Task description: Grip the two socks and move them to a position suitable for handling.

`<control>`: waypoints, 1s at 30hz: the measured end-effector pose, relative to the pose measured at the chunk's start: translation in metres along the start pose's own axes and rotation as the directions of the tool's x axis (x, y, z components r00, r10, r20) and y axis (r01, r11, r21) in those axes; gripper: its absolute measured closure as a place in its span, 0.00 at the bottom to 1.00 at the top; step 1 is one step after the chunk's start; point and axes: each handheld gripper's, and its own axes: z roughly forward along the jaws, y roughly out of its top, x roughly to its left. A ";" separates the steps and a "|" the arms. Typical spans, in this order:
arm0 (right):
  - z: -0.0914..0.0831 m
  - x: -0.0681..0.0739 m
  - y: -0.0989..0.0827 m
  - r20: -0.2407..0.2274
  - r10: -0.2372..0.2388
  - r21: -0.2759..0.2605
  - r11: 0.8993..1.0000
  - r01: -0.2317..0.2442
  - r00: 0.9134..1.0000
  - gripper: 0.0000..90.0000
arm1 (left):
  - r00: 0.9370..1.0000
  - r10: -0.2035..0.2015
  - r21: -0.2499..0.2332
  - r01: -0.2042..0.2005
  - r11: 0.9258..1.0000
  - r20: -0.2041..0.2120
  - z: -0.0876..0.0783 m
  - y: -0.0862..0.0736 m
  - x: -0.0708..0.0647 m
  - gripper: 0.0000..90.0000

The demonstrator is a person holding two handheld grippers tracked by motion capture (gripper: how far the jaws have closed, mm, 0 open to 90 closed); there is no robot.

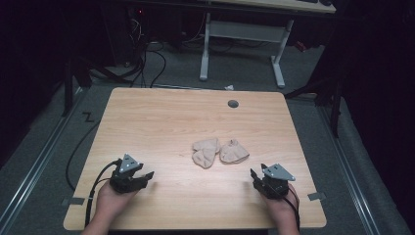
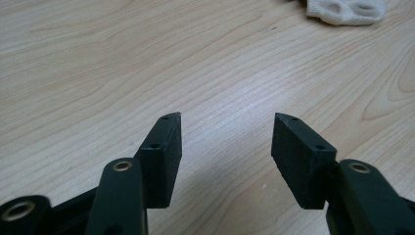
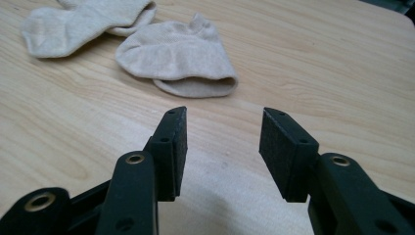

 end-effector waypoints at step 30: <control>0.028 0.013 0.048 -0.118 -0.016 0.035 0.999 0.020 0.993 1.00 | 0.998 -0.039 -0.047 0.041 0.998 0.050 -0.006 0.001 0.007 0.47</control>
